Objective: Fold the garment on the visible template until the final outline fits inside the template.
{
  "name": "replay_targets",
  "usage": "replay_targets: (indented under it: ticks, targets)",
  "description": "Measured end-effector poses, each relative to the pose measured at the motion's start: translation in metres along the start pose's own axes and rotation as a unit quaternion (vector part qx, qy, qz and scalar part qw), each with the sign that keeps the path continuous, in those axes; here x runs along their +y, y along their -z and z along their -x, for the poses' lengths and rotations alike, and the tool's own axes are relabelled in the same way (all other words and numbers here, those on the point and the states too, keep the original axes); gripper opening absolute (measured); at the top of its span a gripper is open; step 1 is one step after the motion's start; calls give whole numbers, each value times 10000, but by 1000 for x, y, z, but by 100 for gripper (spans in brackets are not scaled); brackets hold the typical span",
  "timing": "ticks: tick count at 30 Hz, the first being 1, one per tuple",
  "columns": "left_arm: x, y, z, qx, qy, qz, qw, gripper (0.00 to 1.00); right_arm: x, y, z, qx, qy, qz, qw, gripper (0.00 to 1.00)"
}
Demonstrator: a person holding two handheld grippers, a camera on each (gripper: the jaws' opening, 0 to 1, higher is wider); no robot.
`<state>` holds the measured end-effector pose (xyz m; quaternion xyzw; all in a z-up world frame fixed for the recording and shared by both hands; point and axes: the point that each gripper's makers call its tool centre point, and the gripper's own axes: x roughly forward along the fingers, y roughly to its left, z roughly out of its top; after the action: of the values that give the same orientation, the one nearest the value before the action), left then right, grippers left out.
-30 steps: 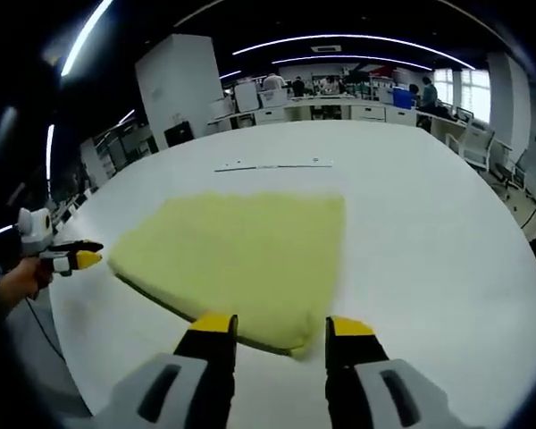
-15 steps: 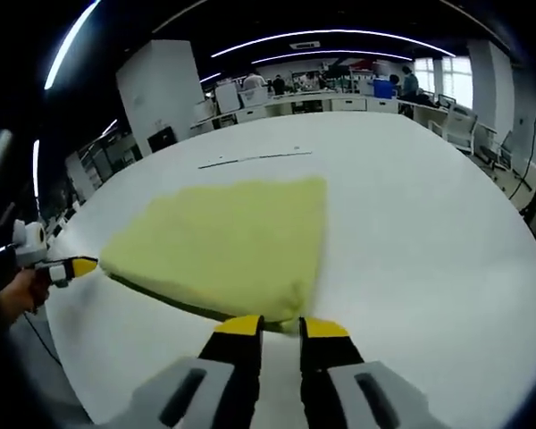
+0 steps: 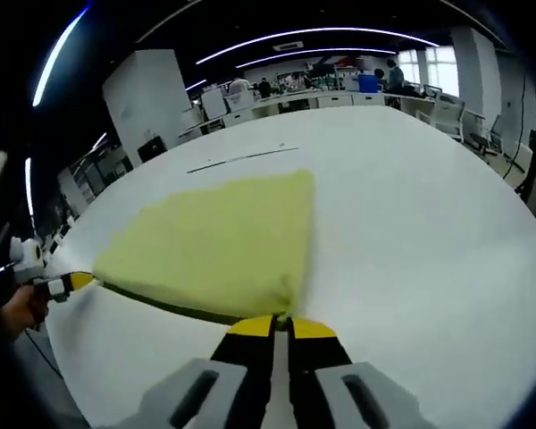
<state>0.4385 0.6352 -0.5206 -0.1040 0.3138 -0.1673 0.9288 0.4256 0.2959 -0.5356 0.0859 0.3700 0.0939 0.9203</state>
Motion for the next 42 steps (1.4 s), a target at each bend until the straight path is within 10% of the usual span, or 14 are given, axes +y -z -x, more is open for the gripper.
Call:
replay_targets:
  ticks: [19,25,42]
  targets:
    - [12,-13,8,190,-13,-1259,9919,0,-13,-11,6,-132,118,101,9998,0]
    - [7,-5,9,506,44,-2540,9659,0,-14,-9,7,-75,117,171,9998,0]
    - [5,14,27,779,2,-2333,9693,0,-10,10,20,162,29,413,9990,0]
